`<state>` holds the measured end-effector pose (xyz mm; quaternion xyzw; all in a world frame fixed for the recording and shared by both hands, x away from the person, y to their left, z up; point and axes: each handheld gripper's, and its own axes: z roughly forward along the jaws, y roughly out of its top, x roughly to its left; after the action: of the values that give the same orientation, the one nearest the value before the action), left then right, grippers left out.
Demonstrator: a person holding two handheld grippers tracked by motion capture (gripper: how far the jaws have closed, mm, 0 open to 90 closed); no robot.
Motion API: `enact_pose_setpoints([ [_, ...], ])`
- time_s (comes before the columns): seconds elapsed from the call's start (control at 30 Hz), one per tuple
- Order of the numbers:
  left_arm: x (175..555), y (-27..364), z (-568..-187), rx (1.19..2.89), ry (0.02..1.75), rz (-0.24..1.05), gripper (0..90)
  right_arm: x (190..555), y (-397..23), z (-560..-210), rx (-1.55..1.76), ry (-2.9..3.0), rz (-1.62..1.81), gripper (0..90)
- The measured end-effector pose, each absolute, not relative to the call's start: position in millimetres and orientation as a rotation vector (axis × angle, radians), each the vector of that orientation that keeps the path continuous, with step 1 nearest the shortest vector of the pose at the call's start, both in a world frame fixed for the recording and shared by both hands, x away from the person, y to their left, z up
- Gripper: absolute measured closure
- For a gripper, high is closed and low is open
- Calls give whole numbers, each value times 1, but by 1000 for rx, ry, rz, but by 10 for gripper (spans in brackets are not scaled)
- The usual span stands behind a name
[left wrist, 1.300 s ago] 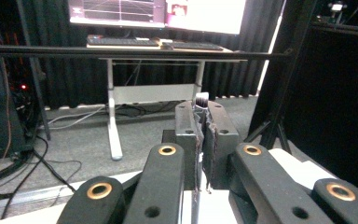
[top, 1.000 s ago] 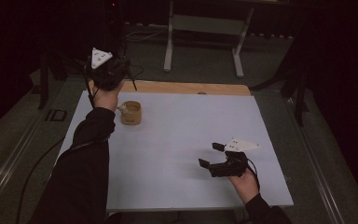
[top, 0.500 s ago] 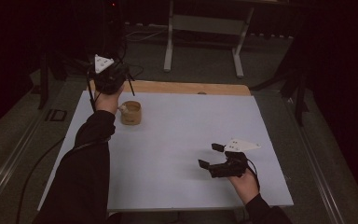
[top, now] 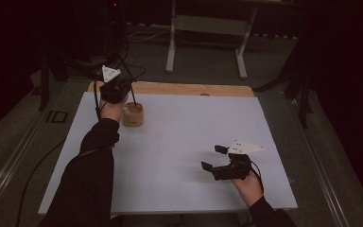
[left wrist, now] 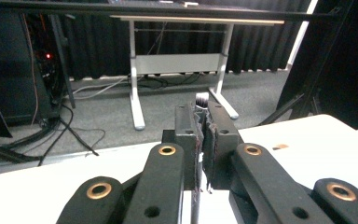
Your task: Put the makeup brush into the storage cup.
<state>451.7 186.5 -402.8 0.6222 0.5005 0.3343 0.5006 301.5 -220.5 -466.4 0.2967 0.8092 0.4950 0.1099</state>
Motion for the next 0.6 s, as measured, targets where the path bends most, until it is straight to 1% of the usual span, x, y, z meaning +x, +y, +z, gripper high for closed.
enact_pose_setpoints([
  [0.07, 451, 186, -407, 1514, 1220, 817, 855, 302, -220, -467, 871, 2378, 1455, 141],
  [0.27, 453, 185, -416, 1532, 1260, 781, 854, 302, -220, -467, 869, 2387, 1451, 141],
  [0.6, 455, 182, -431, 1587, 1290, 794, 854, 301, -220, -467, 872, 2392, 1459, 141],
])
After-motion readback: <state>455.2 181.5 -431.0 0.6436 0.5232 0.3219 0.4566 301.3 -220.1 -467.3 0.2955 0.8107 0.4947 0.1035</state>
